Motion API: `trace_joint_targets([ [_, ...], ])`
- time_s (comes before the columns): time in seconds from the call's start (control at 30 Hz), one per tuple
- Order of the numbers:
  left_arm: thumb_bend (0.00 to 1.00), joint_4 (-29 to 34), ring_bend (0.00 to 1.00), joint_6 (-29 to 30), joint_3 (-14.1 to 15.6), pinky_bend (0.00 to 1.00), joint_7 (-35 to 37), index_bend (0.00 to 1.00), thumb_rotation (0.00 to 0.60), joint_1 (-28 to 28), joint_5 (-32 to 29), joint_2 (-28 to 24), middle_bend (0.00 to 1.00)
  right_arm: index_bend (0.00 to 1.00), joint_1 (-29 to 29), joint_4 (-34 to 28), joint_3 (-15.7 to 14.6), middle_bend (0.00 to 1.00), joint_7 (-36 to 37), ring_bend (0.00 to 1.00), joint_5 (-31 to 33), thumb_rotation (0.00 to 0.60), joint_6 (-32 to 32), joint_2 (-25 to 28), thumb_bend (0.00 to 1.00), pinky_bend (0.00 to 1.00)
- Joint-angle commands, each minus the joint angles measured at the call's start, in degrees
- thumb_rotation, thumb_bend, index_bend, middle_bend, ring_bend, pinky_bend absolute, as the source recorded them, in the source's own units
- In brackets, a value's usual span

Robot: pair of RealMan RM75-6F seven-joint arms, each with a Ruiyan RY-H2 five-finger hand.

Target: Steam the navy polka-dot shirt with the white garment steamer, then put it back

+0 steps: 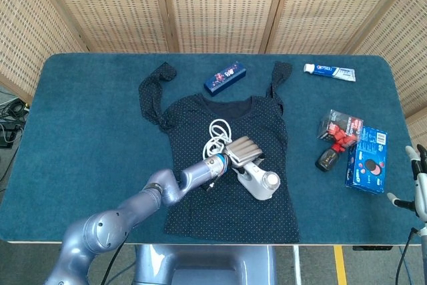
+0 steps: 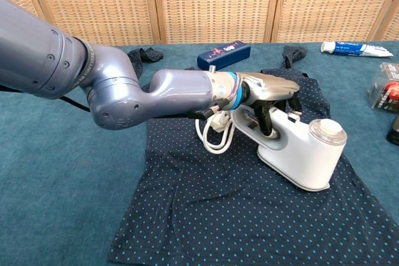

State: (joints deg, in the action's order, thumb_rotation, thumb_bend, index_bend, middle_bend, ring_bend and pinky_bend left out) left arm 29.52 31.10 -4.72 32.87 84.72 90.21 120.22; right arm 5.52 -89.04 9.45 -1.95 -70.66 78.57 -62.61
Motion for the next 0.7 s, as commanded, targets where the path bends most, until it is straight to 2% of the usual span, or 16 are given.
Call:
trace_joint_targets([
  [0.03, 0.85, -0.84, 0.90, 0.82, 0.73, 1.00, 0.72, 1.00, 0.600, -0.77, 0.41, 0.68, 0.94, 0.00, -0.01, -0.04, -0.02, 0.00, -0.07, 0.00, -0.07, 0.600, 0.06, -0.01, 0.00, 0.00],
  [0.33, 0.85, -4.06, 0.90, 3.24, 3.19, 1.00, 3.35, 1.00, 0.600, -2.91, 1.86, 1.87, 0.94, 0.00, 0.09, -0.10, -0.07, 0.00, -0.27, 0.00, -0.05, 0.600, -0.12, -0.10, 0.00, 0.00],
  [0.7, 0.85, -7.10, 0.90, 5.14, 5.77, 1.00, 4.75, 1.00, 0.600, -6.32, 2.78, -0.29, 0.94, 0.00, 0.13, -0.53, -0.33, 0.00, -0.62, 0.00, -0.61, 0.600, 0.04, -0.12, 0.00, 0.00],
])
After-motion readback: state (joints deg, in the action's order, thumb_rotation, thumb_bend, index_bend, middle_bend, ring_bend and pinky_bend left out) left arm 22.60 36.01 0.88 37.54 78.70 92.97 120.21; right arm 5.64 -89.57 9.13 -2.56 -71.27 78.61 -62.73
